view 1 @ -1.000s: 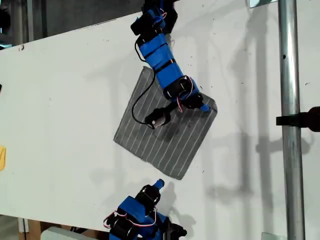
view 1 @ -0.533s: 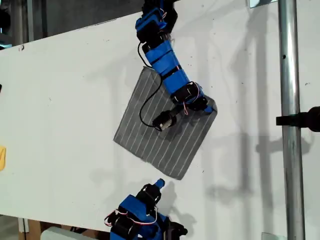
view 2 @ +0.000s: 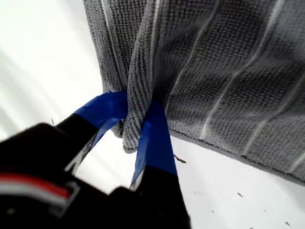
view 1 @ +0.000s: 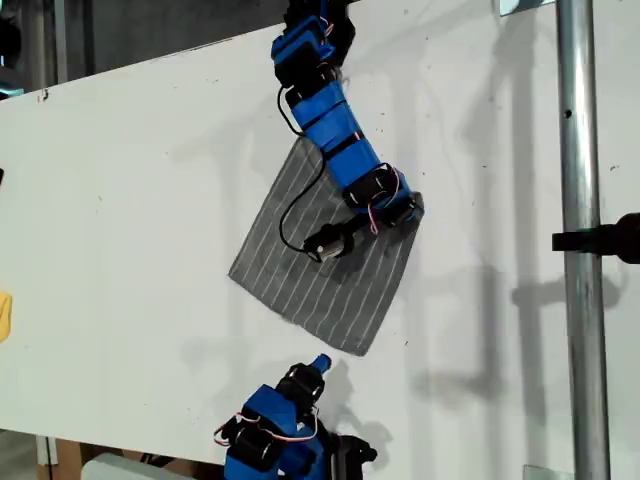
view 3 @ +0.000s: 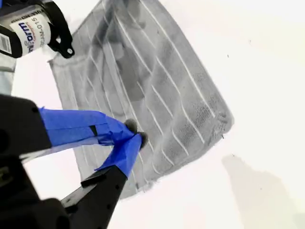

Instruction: Grasp corners of a towel and fold twice.

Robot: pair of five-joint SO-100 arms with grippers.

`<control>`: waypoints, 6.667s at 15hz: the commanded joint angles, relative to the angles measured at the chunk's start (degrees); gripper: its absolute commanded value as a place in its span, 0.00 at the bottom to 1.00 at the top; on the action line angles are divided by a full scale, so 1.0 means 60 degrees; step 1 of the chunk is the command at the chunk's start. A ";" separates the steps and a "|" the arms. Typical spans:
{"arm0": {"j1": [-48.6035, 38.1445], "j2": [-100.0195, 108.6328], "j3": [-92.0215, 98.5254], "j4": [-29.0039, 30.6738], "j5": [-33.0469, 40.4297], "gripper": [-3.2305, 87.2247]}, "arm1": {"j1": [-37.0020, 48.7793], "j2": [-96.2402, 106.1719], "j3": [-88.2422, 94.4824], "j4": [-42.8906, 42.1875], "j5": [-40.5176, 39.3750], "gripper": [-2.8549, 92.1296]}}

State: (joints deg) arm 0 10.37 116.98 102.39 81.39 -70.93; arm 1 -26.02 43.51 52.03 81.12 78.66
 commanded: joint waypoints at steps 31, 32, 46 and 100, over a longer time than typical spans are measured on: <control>0.0146 -0.4658 0.2314 -0.3853 -0.1260 0.01 | -0.0190 0.0571 0.0293 0.0176 0.0190 0.03; 0.0117 -0.4614 0.1772 -0.3325 -0.1318 0.01 | -0.0234 0.0776 0.0308 0.0205 0.0205 0.03; -0.4175 -0.5464 -0.3955 0.0938 0.2974 0.00 | 0.1465 0.5669 0.3398 0.4028 0.0645 0.03; 0.1816 0.5127 0.6431 -0.1860 -0.3574 0.00 | 0.2256 1.5322 1.6685 -0.2725 0.7793 0.50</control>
State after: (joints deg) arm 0 20.48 146.25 141.42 71.37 -92.46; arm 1 -9.23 139.66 152.67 70.14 123.49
